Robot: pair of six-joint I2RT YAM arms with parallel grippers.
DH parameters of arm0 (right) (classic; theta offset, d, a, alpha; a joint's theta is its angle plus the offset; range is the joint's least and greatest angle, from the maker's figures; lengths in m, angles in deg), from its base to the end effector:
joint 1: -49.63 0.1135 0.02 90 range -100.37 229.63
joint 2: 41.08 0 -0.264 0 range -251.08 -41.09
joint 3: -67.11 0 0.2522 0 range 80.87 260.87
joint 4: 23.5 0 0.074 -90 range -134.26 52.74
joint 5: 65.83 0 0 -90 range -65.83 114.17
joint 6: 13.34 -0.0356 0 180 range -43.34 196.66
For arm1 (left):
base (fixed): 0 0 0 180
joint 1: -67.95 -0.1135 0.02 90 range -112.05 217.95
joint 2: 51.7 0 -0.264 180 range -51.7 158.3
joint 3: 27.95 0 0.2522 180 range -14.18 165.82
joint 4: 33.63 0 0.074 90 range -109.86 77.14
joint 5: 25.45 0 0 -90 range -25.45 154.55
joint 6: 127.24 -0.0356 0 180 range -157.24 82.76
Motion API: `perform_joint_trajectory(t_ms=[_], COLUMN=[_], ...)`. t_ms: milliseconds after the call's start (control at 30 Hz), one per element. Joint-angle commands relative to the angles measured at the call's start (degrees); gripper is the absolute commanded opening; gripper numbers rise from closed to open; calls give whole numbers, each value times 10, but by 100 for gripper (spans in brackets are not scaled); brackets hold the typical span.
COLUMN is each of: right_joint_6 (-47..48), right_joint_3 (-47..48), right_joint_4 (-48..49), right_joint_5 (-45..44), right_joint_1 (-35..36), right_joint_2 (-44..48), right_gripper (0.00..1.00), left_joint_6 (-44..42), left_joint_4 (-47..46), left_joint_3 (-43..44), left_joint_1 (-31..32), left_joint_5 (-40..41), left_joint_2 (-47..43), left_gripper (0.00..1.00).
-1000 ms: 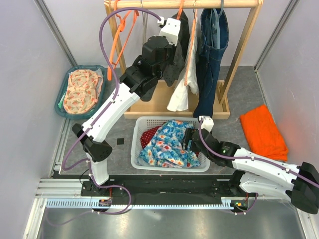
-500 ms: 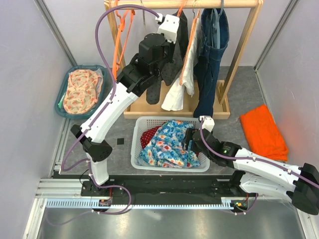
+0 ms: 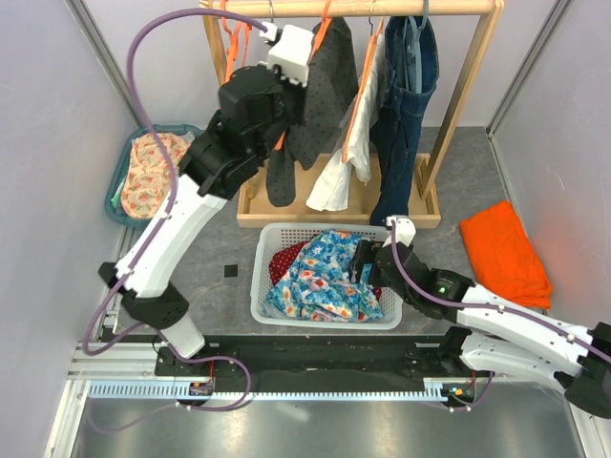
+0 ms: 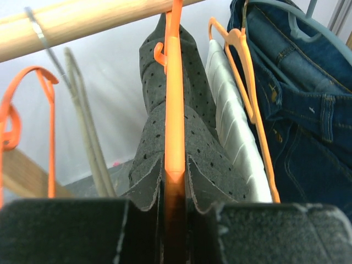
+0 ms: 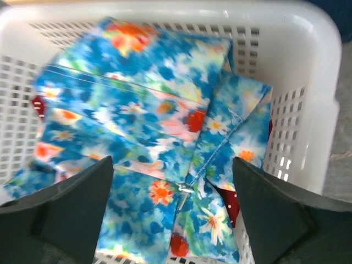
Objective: Remove the skirt from the hanger
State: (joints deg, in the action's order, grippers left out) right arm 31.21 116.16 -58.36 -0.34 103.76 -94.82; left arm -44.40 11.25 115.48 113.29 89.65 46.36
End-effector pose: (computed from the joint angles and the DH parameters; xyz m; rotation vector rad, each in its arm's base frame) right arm 0.1275 0.1512 0.2380 0.0585 2.2312 0.4875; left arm 0.2500 -0.2315 0.5553 0.3681 1.5221 -0.1826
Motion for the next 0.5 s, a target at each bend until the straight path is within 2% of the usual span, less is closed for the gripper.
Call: perform_joint_trajectory(t_ms=[0,133,233,367,467], right_joint_6=[54,115,167,215,216], right_joint_3=[64,146,259,362,435], right_joint_4=[-14,-39,-56,-54,-32], right_joint_5=[-10,-3,10,58,115], right_joint_1=[-1,-1,-1,0,2], right_joint_2=[56,72,54,1,-50], right_gripper=[98,98,98,98,98], left_joint_6=[5,24,36,56,62], left_joint_4=[-40,-4,21,51,59], left_joint_3=[-27,-54,-61,-87,-123], left_joint_1=[-1,-1,0,-1,-3], left_joint_5=[-15,-46,-76,-89,-90], left_joint_2=[-114,-168,-199,-241,-277], left_gripper=[2,2,2,2,2])
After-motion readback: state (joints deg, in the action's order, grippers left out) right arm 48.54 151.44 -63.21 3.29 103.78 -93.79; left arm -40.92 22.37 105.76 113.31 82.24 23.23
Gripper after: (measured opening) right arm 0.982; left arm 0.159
